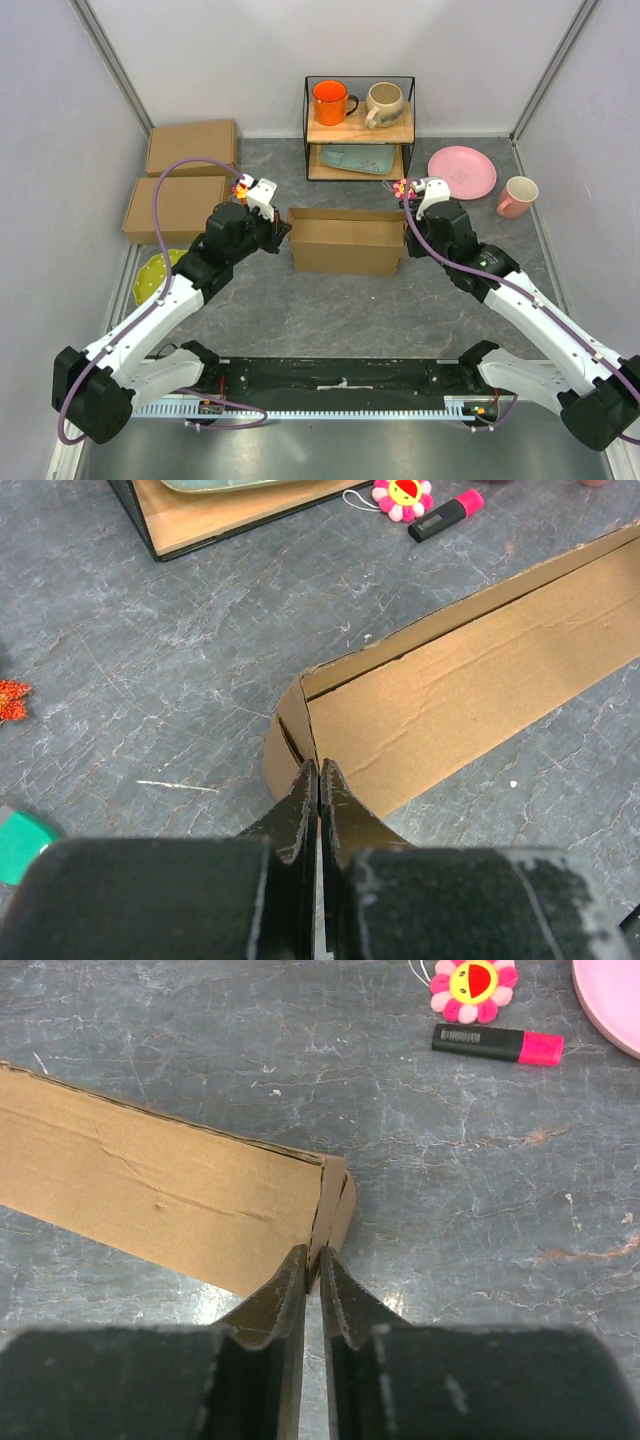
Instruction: Fold the paper box
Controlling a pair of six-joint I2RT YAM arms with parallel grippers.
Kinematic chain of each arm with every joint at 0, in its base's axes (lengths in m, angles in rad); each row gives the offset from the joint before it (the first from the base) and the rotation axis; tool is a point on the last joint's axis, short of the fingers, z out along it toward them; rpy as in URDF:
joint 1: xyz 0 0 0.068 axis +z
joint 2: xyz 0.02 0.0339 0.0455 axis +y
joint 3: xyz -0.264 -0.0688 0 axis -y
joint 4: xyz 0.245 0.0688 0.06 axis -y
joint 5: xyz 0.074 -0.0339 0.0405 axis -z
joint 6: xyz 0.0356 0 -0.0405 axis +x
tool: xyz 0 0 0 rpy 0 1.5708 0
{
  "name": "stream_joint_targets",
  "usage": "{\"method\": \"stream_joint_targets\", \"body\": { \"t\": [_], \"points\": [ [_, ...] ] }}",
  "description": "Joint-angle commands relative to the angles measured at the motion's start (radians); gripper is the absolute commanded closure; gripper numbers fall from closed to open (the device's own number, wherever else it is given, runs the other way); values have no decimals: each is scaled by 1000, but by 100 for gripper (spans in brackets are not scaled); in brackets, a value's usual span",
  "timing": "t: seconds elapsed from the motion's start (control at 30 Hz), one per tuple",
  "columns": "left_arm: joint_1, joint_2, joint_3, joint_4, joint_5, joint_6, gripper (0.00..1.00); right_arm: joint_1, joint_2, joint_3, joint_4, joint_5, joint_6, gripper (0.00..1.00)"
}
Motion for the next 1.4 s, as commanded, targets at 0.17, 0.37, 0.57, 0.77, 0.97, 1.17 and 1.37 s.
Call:
{"method": "stream_joint_targets", "body": {
  "t": [0.17, 0.37, 0.57, 0.77, 0.97, 1.17, 1.37],
  "points": [
    [-13, -14, -30, 5, -9, 3, 98, 10, 14, 79, 19, -30, 55, 82],
    [-16, -14, -21, -3, -14, 9, 98, 10, 31, 93, 25, -37, 85, 82],
    [-33, -9, -23, -3, -29, 18, 98, 10, 34, 115, 18, -10, 105, 59],
    [-38, 3, 0, -18, -40, 28, 98, 10, 25, 138, 9, 28, 99, 53],
    [-43, 11, 11, -23, -45, 31, 98, 10, 39, 135, -7, 71, 72, 57],
    [-43, 14, 11, -23, -40, 26, 98, 10, 45, 109, -7, 84, 61, 76],
    [-44, 19, 7, -19, -34, 9, 98, 12, 39, 69, -4, 91, 56, 89]
  ]
}}
